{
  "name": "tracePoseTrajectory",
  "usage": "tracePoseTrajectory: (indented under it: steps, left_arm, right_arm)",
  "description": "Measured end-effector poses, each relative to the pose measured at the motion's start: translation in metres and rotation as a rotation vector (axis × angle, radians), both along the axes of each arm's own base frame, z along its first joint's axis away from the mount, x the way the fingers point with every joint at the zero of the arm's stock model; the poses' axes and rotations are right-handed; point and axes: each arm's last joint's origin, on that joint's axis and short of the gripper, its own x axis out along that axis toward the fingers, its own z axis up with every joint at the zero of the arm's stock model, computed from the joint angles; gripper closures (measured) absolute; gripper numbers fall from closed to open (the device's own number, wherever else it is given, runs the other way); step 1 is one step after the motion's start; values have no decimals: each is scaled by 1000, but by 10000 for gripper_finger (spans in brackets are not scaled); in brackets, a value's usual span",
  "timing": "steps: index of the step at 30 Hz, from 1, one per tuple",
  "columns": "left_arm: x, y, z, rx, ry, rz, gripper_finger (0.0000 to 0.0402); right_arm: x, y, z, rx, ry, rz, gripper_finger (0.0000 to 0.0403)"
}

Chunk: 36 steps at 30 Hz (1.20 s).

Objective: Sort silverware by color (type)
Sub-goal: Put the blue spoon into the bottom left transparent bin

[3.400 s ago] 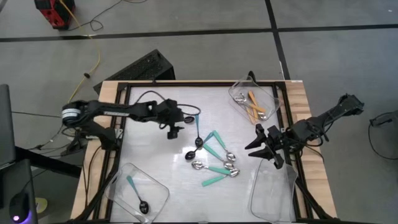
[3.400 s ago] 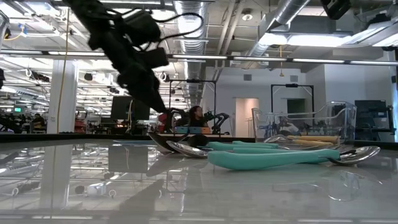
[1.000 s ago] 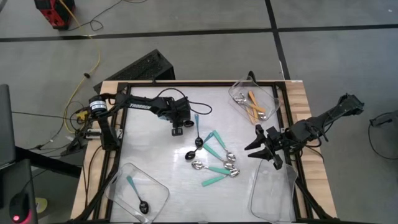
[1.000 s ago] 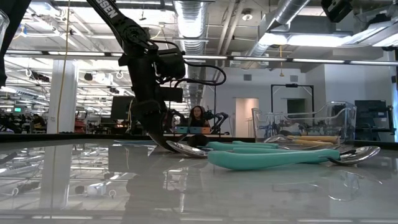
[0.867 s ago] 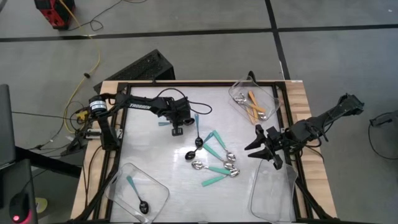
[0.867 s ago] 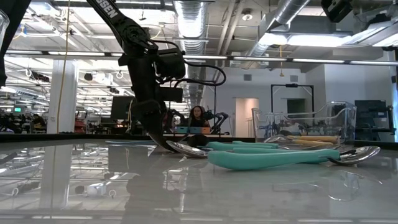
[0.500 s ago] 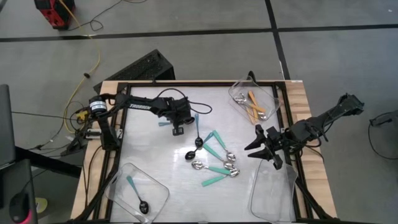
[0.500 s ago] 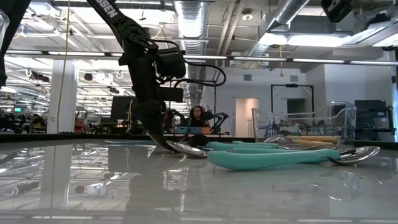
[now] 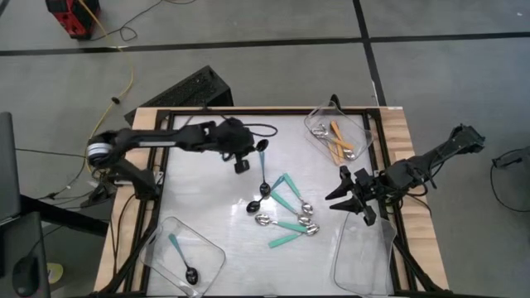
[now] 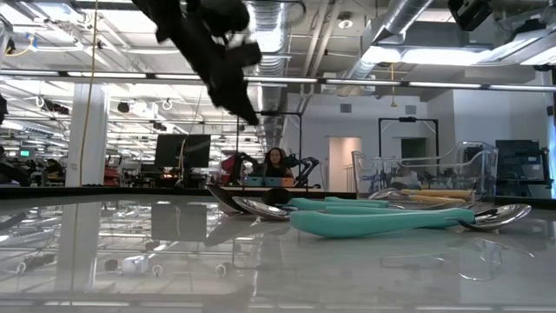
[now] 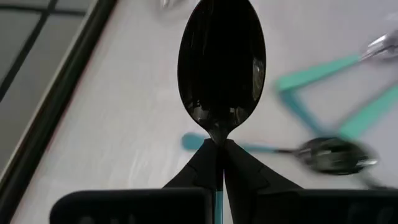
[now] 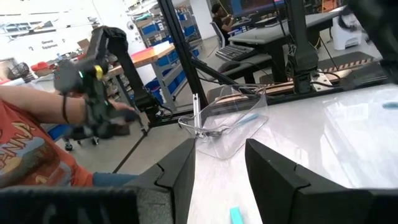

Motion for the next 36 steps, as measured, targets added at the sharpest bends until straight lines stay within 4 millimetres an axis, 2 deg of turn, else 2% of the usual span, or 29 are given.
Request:
tracePoseTrajectory:
  steps: [6,10,16,21,25,32,36]
  left_arm:
    - [-21,-33,56,-2,-243,-77,401]
    - [-35,-56,84,16,-382,-150,401]
    - [-58,-88,111,7,-567,-236,401]
    - [-76,-108,119,35,-627,-241,401]
    - [-86,-120,118,59,-663,-241,401]
    - [-100,-130,107,71,-697,-243,401]
    - [-105,-132,92,80,-753,-213,401]
  right_arm:
    - [7,3,-3,-7,12,-9,237]
    - [18,3,-10,-29,41,-113,234]
    - [35,5,-19,-79,48,-157,206]
    - [53,6,-25,-102,24,-203,168]
    - [74,11,-21,-185,15,-213,147]
    - [117,21,8,-355,-46,-239,141]
    - [139,24,24,-420,-68,-333,141]
